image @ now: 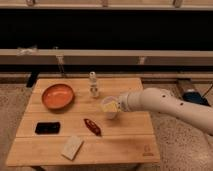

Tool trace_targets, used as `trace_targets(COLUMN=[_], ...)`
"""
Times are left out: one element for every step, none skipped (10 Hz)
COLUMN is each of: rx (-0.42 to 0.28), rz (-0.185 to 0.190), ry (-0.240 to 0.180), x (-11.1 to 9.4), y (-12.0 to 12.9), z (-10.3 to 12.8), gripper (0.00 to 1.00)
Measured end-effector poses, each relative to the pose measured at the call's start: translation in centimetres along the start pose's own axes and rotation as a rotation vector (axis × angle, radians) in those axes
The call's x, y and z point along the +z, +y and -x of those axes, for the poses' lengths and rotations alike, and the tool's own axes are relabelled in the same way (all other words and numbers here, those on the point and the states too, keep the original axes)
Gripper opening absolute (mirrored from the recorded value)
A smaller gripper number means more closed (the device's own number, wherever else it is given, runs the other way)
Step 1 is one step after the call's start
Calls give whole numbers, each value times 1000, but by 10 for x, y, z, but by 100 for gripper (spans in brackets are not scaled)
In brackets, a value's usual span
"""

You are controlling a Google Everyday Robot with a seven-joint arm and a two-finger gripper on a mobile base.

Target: Push the ceramic bowl across the table

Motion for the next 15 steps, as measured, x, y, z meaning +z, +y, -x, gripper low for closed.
trace_targets(rx=[0, 0, 0, 0, 0, 0, 0, 0, 0, -5, -31, -64, -119, -166, -218], rz=[0, 0, 0, 0, 0, 0, 0, 0, 0, 2, 10, 20, 41, 61, 84], ry=[0, 0, 0, 0, 0, 0, 0, 0, 0, 3, 8, 12, 21, 31, 41], x=[0, 0, 0, 0, 0, 0, 0, 0, 0, 0, -1, 0, 8, 17, 32], y=[0, 0, 0, 0, 0, 0, 0, 0, 0, -1, 0, 4, 13, 23, 36], z=[0, 0, 0, 0, 0, 0, 0, 0, 0, 1, 5, 12, 27, 40, 57], gripper=[80, 80, 80, 80, 80, 80, 80, 80, 80, 80, 80, 80, 80, 80, 80])
